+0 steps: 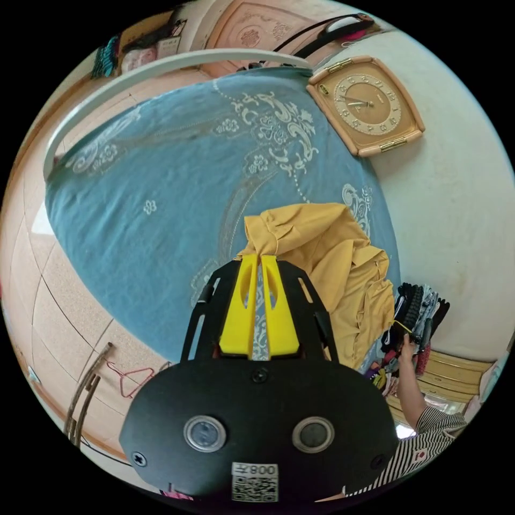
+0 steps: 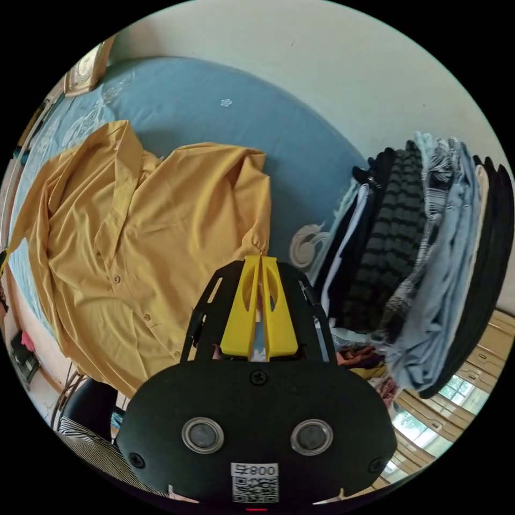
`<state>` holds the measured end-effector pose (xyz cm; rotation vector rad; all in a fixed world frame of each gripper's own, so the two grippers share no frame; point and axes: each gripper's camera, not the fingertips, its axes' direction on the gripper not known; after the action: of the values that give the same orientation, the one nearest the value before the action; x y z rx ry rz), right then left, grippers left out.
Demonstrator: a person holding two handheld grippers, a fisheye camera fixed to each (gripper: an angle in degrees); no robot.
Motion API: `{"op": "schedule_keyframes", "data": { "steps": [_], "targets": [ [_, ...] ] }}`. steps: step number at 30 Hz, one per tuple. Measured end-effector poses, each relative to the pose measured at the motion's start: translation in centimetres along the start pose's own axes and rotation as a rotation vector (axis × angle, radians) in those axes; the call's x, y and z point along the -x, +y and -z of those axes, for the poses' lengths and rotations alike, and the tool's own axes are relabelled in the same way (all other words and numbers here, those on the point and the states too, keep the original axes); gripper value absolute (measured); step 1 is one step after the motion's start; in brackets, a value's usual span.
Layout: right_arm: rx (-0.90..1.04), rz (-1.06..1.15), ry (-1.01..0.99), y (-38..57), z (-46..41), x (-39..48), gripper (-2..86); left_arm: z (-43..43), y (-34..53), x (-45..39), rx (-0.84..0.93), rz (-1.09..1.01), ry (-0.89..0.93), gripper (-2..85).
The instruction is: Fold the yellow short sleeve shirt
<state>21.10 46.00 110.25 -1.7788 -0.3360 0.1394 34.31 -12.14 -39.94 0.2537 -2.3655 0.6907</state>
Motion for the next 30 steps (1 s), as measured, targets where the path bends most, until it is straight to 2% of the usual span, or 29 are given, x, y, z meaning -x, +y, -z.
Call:
{"op": "schedule_keyframes", "data": {
  "steps": [5,11,15,20,24,30],
  "targets": [
    [0.045,-0.073,0.109,-1.8,1.7,-4.6,-0.1,1.3,-2.5,-1.5,-0.06,0.002,-0.006,1.9],
    [0.052,-0.131,0.101,-1.5,1.1,-7.2,1.0,0.5,-2.2,-2.0,-0.122,0.092,0.077,2.9],
    [0.05,-0.123,0.058,-0.3,-0.3,-7.0,3.3,-1.9,-1.2,-3.4,-0.076,0.102,0.129,3.7],
    [0.056,-0.072,-0.205,3.1,-3.0,-5.1,4.8,-6.8,-0.1,-9.4,0.105,-0.061,0.159,4.7],
    [0.093,-0.012,-0.273,4.6,-4.7,-3.3,5.0,-11.2,-1.1,-17.4,0.206,-0.275,0.2,5.4],
    [0.049,-0.021,-0.427,4.1,-5.3,-3.5,5.8,-16.7,-3.7,-31.4,0.254,-0.621,0.097,5.3]
  ]
}}
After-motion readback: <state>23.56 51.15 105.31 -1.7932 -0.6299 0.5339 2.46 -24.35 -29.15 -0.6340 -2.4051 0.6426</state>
